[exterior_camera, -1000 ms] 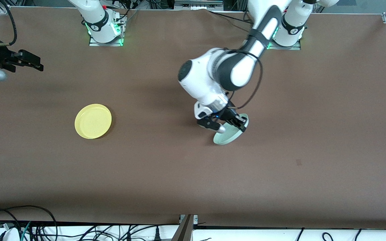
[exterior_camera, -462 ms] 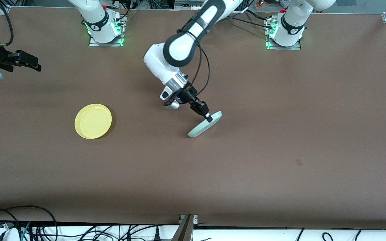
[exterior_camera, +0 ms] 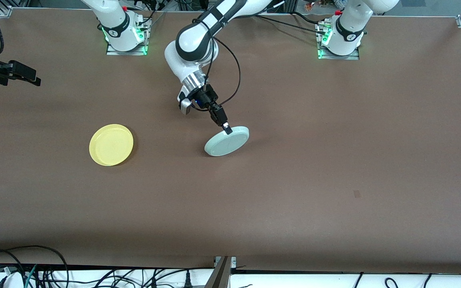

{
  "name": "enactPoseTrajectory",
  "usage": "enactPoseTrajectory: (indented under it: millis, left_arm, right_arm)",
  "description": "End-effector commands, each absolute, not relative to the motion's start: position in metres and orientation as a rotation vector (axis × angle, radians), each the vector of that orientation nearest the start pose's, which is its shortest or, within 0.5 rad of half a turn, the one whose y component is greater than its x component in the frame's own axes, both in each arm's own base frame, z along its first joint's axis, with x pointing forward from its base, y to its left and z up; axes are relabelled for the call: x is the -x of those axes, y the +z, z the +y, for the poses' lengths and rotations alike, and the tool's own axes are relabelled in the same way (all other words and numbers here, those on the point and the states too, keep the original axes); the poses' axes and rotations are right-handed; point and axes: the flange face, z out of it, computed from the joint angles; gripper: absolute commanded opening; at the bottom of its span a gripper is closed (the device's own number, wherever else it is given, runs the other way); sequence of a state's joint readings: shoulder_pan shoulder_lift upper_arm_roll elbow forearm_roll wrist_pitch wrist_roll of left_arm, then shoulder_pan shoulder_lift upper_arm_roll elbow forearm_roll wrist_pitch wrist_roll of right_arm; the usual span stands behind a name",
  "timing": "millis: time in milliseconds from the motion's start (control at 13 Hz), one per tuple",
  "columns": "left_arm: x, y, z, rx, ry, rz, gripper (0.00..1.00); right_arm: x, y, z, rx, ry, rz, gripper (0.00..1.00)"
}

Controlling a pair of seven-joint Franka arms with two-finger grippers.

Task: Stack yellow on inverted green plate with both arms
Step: 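Carry the green plate with the left gripper toward the table middle, then flip the green plate upside down and lower it with the left gripper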

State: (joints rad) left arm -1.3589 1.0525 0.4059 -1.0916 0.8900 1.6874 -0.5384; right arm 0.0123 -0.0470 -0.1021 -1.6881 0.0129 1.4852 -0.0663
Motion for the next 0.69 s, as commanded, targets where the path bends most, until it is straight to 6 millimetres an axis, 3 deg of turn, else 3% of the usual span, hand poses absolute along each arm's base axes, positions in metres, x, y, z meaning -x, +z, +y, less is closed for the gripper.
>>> enactPoseTrajectory:
  millis: [0, 385, 615]
  left_arm:
    - [-0.411, 0.239, -0.630, 1.709, -0.692, 0.787, 0.00]
    - [-0.392, 0.194, -0.633, 1.692, -0.732, 0.755, 0.00]
    - [-0.386, 0.189, -0.635, 1.732, -0.750, 0.731, 0.00]
  right_arm:
    - [-0.520, 0.591, -0.050, 3.100, 0.257, 0.056, 1.00]
    - [-0.518, 0.589, -0.056, 3.093, 0.292, 0.070, 1.00]
    - [-0.518, 0.589, -0.057, 3.093, 0.292, 0.074, 1.00]
